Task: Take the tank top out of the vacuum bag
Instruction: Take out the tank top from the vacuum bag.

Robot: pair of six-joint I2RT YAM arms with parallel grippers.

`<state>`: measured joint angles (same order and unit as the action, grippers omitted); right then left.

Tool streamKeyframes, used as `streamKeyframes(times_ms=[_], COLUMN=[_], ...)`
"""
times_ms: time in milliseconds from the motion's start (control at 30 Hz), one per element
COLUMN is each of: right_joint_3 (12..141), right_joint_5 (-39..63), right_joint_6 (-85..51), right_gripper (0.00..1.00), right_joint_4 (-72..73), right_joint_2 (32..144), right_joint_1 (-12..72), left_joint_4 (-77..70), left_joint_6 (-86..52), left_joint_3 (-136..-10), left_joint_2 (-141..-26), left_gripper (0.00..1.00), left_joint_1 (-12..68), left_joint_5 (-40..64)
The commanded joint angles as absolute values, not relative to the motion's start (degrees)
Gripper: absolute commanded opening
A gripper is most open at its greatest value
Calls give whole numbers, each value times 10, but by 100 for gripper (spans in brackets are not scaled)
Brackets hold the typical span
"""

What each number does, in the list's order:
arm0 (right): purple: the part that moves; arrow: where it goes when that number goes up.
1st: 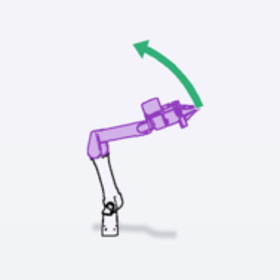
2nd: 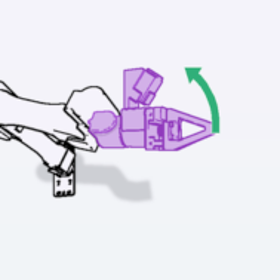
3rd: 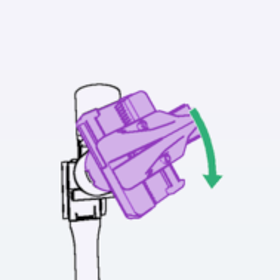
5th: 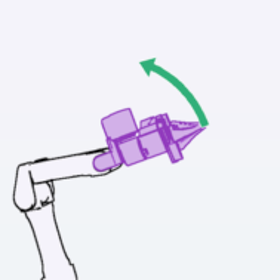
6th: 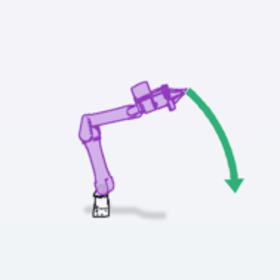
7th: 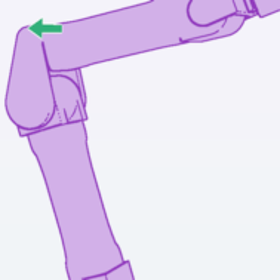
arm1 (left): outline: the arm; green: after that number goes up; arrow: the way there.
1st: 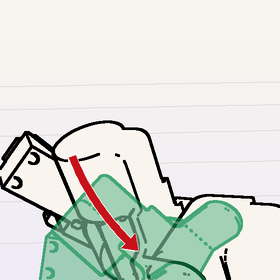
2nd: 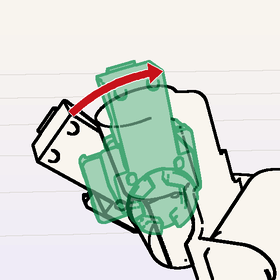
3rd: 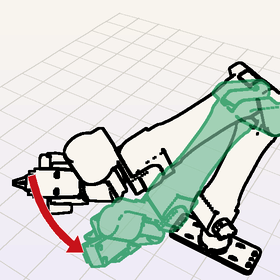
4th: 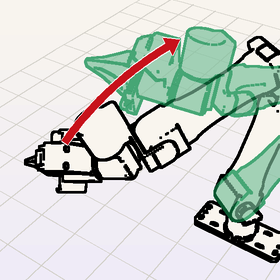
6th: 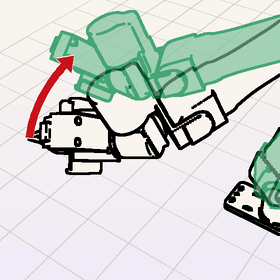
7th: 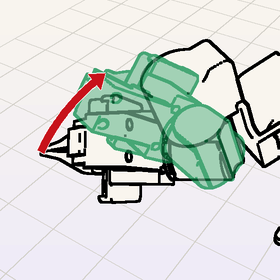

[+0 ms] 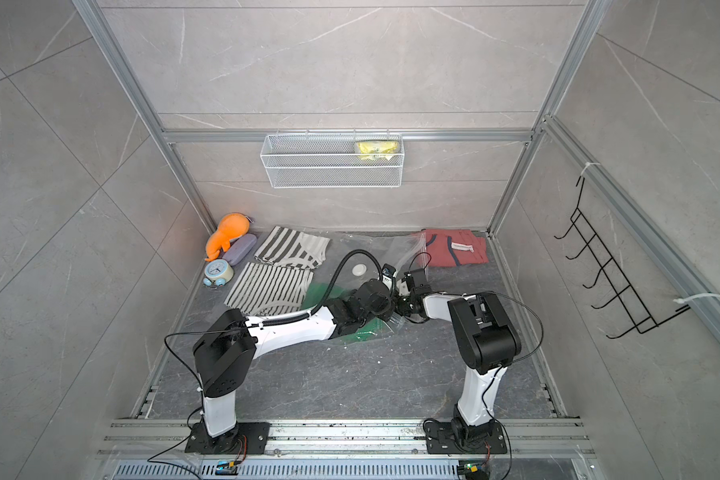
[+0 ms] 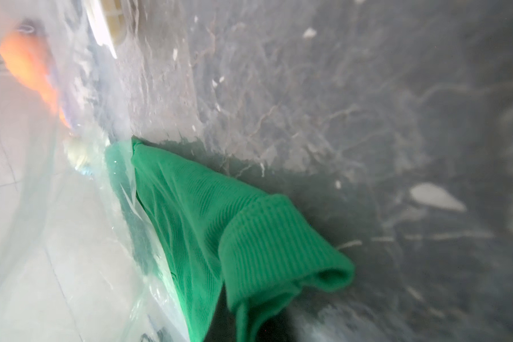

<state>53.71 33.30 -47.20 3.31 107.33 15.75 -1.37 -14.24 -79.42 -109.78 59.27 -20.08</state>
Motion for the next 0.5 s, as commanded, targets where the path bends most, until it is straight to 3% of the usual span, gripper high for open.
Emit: streamKeyframes(times_ms=[0, 467], right_joint_3=[541, 575], right_joint_5=[324, 286], right_joint_6=[-485, -458], right_gripper=[0, 0], right_joint_4=[60, -1], right_joint_2=[1076, 1043], right_joint_1=[163, 127], left_joint_4=[-43, -45], left_joint_6=[-136, -136], left_joint_3=[-791, -773], left_joint_2=[-1087, -1074], left_gripper=[0, 0], left_joint_1=[596, 596], left_joint_5=[-212, -232])
